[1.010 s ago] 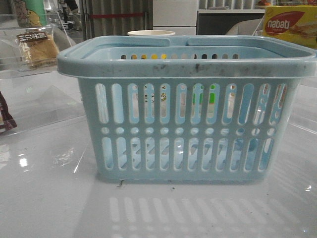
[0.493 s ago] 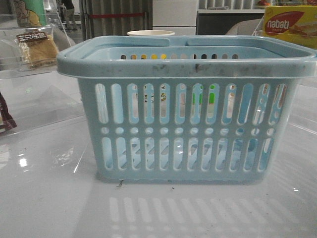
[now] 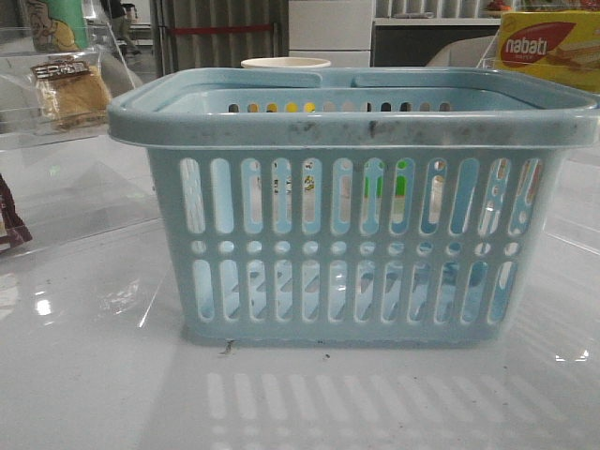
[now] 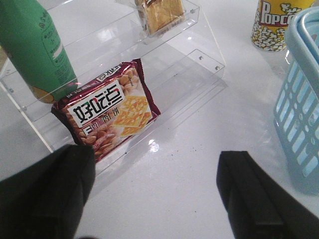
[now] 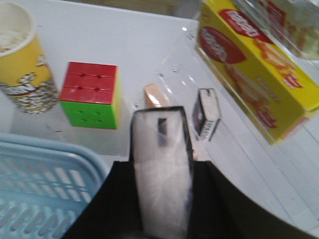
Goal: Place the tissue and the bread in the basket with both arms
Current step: 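Lift the tissue pack with the right gripper and carry it over the basket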
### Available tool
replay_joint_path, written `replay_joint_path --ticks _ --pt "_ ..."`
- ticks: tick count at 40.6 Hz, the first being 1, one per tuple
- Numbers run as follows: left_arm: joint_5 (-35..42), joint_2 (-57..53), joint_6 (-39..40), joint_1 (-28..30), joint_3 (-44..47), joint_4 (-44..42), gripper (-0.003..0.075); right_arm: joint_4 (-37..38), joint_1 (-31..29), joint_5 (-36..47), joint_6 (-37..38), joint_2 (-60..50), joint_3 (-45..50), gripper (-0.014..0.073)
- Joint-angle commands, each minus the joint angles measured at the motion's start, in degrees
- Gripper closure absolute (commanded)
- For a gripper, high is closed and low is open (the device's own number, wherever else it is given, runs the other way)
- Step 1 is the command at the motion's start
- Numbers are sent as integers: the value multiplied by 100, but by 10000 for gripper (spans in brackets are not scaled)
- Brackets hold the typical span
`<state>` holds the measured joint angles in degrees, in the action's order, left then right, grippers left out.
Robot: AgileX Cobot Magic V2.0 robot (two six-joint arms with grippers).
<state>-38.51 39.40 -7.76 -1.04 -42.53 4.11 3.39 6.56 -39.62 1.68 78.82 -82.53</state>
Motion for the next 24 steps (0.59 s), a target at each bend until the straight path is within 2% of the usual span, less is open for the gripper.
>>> replay_joint_path --ticks 1,12,19,24 --pt "399 11 36 10 -149 50 160 -3 489 209 -9 -305 -207 432" --pt "399 11 36 10 -149 50 160 -3 1781 75 -9 -61 -201 432" --pt "399 11 36 10 -149 50 160 -10 2194 54 -9 369 -201 432" --pt "399 11 36 10 -149 50 160 -69 2254 -73 -9 707 -201 431"
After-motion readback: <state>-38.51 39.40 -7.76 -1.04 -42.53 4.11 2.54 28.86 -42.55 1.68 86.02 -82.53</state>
